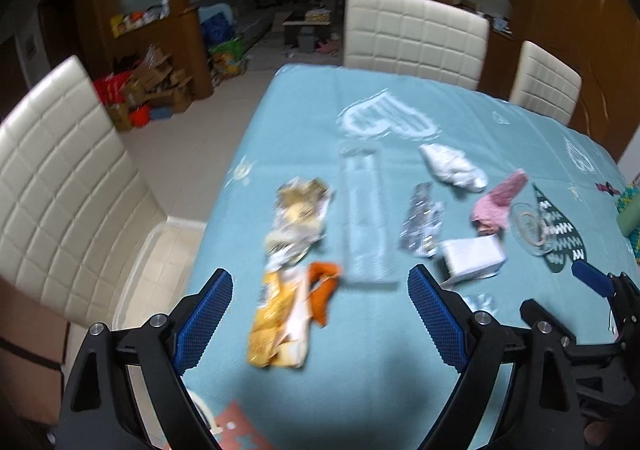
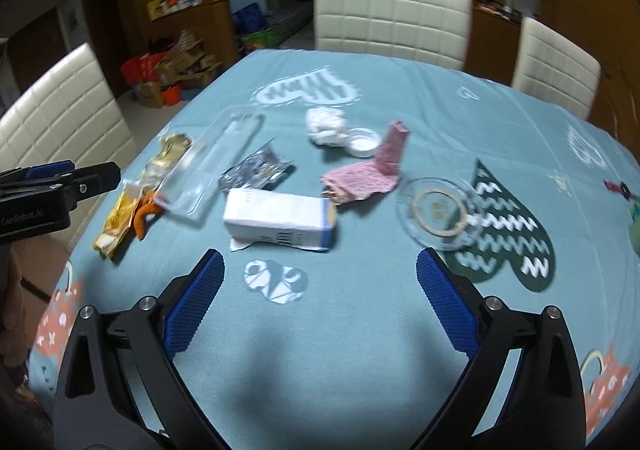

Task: Collect trash
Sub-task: 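Grasp the yellow chip bag with the left tool while the right tool grasps the white box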

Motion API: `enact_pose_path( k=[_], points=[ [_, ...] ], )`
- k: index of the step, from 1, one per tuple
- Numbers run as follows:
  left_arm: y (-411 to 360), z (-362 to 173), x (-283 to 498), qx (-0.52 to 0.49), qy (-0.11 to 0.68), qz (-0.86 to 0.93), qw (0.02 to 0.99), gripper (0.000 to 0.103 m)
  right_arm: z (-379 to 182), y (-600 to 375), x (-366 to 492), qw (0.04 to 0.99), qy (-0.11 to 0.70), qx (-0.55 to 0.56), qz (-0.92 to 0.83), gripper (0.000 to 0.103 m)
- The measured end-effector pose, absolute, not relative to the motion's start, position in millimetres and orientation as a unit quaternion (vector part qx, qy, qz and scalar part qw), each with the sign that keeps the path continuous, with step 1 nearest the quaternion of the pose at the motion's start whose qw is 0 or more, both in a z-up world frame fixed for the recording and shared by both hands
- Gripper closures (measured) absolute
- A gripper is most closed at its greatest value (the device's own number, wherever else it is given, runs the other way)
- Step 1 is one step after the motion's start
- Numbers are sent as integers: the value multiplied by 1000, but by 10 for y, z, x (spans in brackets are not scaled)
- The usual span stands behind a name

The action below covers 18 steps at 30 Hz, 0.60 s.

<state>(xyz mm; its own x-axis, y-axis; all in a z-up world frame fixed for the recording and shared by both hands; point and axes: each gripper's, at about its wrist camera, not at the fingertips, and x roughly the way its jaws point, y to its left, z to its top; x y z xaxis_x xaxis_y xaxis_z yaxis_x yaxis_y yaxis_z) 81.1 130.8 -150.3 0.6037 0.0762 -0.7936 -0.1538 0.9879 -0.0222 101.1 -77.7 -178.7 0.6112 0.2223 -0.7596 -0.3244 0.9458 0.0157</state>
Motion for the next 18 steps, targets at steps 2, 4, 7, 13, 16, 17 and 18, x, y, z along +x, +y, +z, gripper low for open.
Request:
enact_pose_path(
  k=[2, 4, 7, 13, 16, 17, 18],
  points=[
    [1416, -1590, 784, -51, 446, 76, 890, 16, -1820, -707, 1088, 891, 418, -61, 164, 7],
    [1529, -1698, 784, -66, 457, 79, 883, 16, -1856, -625, 1186, 887, 424, -61, 174, 6],
    [1582, -1807, 835, -69, 468, 76, 878, 16, -1898, -522, 1314, 883, 428, -67, 178, 4],
    [1573, -1986, 1000, -31, 481, 84, 872, 16, -2042, -395, 1508, 870, 452, -67, 184, 3],
    [1579, -2103, 1078, -18, 490, 85, 867, 16, -2114, -339, 1550, 866, 459, -71, 185, 3],
    [1586, -2114, 1081, -20, 490, 82, 868, 16, -2129, -326, 1552, 866, 460, -73, 184, 3],
    [1590, -2126, 1081, -20, 490, 79, 868, 16, -2146, -318, 1556, 865, 461, -75, 182, 3]
  ],
)
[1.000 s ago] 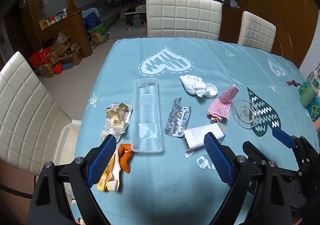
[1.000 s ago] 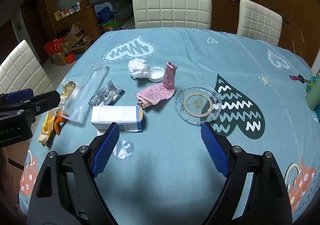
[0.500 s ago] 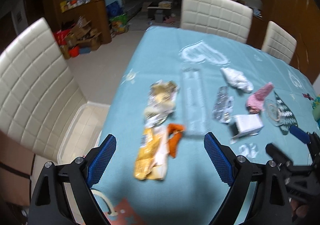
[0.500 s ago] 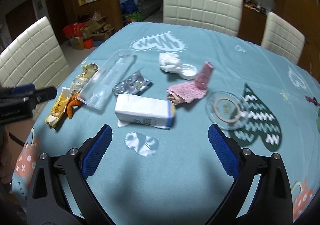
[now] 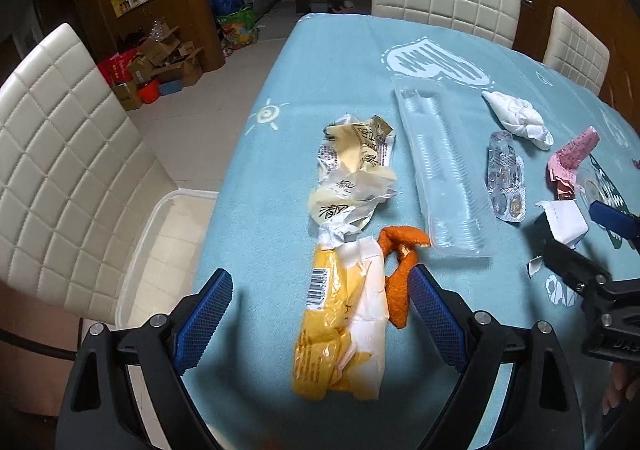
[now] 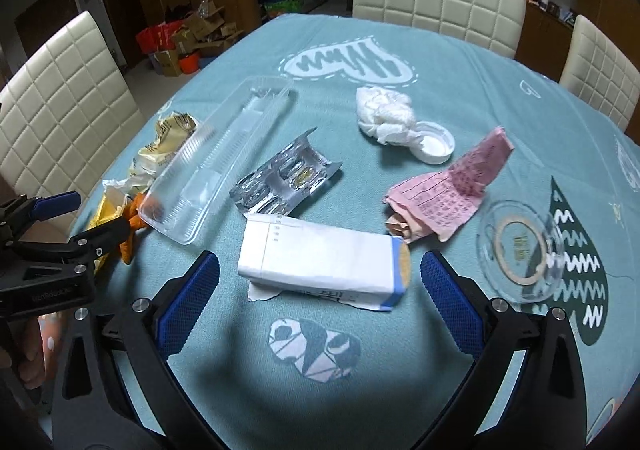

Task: Collect trash
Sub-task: 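Grasp the yellow chip bag with the left tool while the right tool grasps the white box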

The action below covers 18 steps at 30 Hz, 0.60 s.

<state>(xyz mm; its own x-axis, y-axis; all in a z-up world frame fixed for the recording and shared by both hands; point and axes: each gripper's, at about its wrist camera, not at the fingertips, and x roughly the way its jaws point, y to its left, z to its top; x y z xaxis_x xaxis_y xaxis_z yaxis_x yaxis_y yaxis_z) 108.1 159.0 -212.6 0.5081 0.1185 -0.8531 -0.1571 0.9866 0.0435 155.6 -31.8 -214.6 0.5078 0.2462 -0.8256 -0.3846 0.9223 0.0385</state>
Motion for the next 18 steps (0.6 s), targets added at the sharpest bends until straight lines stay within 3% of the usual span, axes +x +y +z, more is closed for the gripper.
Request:
enact_pose_path(
  k=[9, 11, 16, 18],
  points=[
    [1578, -2214, 849, -16, 505, 60, 861, 18, -2225, -291, 1582, 863, 467, -89, 171, 7],
    [1613, -2201, 849, -21, 504, 58, 861, 30, -2237, -317, 1597, 862, 472, -85, 167, 14],
    [1653, -2181, 815, -14, 502, 49, 863, 63, -2232, -359, 1578, 863, 472, -81, 164, 16],
    [1648, -2162, 800, -18, 502, 40, 864, 67, -2207, -377, 1542, 864, 470, -78, 164, 17]
  ],
)
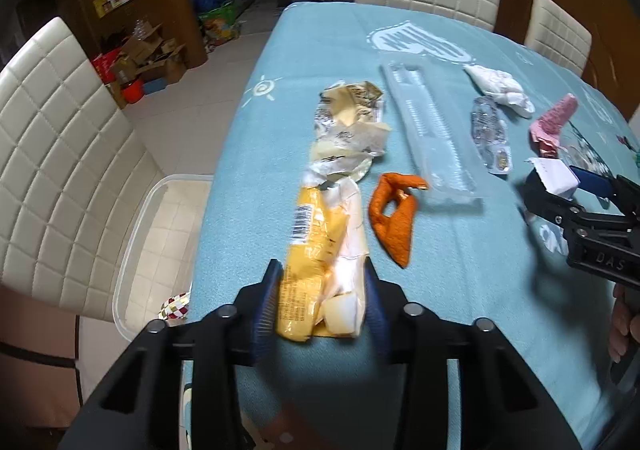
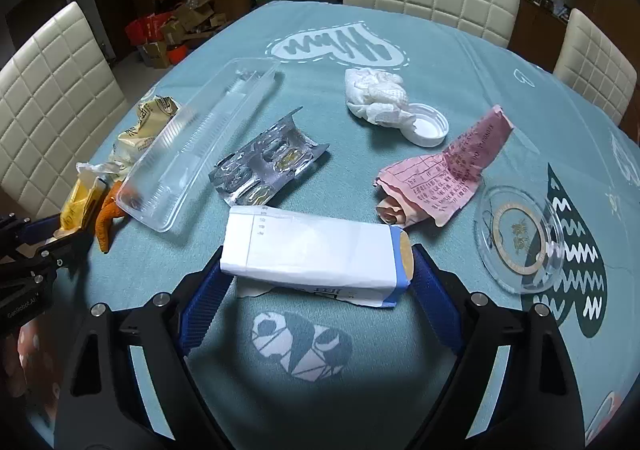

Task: Collect trash
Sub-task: 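Grasp the yellow chip bag with the left tool while the right tool grasps the white box, then drop the yellow chip bag into the bin with the left tool while the right tool holds the white box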

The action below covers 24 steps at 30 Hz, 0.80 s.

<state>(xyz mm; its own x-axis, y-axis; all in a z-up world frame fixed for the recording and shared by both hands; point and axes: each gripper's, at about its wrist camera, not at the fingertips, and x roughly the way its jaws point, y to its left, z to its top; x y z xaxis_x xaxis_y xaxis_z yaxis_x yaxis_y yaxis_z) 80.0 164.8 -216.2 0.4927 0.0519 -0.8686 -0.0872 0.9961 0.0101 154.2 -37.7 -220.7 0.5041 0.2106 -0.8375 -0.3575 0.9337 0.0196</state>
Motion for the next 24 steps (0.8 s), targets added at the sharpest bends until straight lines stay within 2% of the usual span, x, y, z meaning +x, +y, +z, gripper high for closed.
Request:
enact_pose_path(
  k=[5, 12, 24],
  points=[
    [1533, -2069, 728, -9, 489, 28, 872, 74, -2099, -387, 1394, 868, 459, -85, 169, 17],
    [1575, -1759, 655, -13, 451, 32, 892, 75, -1809, -243, 1227, 876, 432, -105, 186, 17],
    [2189, -1446, 451, -57, 403, 94, 908, 74, -1408, 541, 1041, 873, 379, -165, 260, 17]
  ],
)
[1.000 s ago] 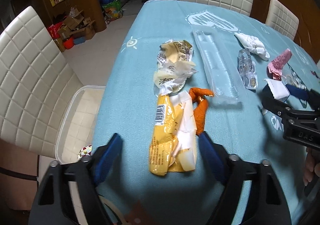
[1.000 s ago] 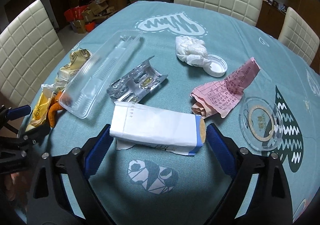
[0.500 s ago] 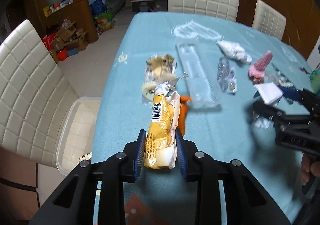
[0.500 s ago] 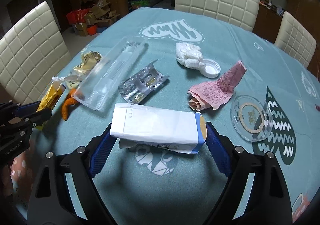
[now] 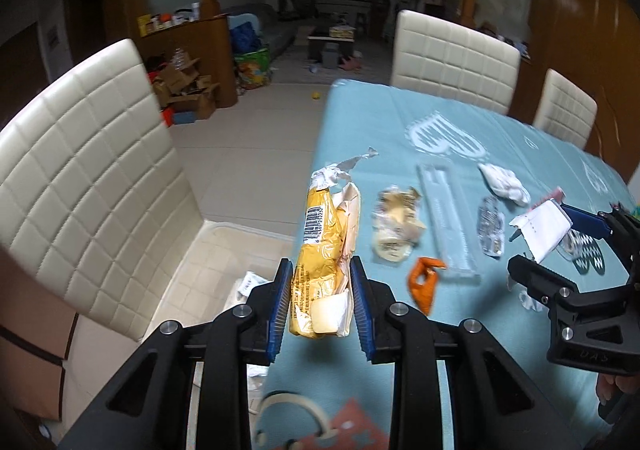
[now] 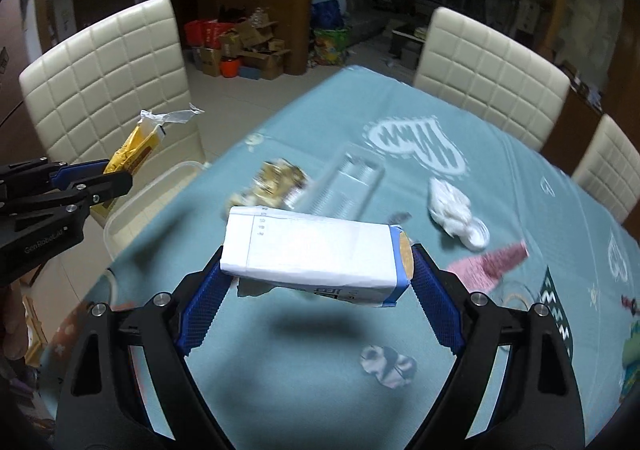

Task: Collect trash
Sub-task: 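Drop the yellow chip bag into the bin with the left tool while the right tool holds the white box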

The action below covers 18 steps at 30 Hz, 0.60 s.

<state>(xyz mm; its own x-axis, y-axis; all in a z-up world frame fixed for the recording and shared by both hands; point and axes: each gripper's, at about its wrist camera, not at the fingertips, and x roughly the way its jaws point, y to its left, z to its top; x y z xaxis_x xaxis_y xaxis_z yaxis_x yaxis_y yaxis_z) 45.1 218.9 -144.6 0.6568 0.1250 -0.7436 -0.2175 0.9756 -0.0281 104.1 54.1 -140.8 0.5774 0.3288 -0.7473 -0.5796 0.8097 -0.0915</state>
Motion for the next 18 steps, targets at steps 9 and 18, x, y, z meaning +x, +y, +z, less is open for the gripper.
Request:
enact_pose_path(
  k=[9, 18],
  points=[
    [2654, -1400, 233, -93, 390, 140, 905, 74, -1316, 1239, 897, 852, 358, -193, 330, 16],
    [3003, -1466, 265, -123, 386, 162, 900, 74, -1310, 1698, 924, 839, 348, -209, 361, 16]
  ],
)
